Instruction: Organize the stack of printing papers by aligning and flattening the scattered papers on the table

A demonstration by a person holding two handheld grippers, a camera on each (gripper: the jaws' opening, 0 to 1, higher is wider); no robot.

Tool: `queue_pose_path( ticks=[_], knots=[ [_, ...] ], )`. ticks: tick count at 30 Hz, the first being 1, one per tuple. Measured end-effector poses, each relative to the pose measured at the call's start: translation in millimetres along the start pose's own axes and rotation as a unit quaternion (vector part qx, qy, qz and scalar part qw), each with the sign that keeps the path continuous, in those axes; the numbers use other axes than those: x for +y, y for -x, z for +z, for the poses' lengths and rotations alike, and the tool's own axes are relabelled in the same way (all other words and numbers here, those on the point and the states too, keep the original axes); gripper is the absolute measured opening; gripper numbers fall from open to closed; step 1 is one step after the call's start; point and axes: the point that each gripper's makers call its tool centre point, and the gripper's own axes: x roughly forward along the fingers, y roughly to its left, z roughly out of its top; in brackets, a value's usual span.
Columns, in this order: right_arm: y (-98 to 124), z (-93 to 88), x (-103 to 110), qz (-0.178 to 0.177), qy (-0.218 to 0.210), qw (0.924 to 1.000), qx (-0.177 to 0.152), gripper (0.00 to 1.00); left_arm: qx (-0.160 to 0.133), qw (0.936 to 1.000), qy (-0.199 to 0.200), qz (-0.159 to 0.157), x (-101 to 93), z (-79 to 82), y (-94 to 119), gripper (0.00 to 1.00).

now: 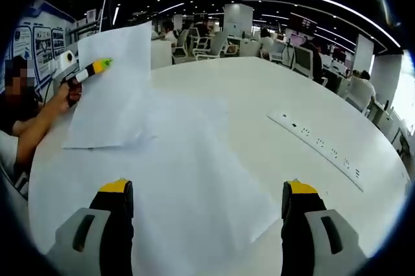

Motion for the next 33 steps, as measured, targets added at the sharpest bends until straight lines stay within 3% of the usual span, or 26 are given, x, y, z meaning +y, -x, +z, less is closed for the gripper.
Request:
queue_pose_path(
  ticks=[33],
  knots=[
    [-9.0,-18.0,-3.2,0.004,-0.021,0.9995,0.022,0.90,-0.001,1.0000,0.000,-0.004,-3.7,1.1,0.0,0.07]
  ],
)
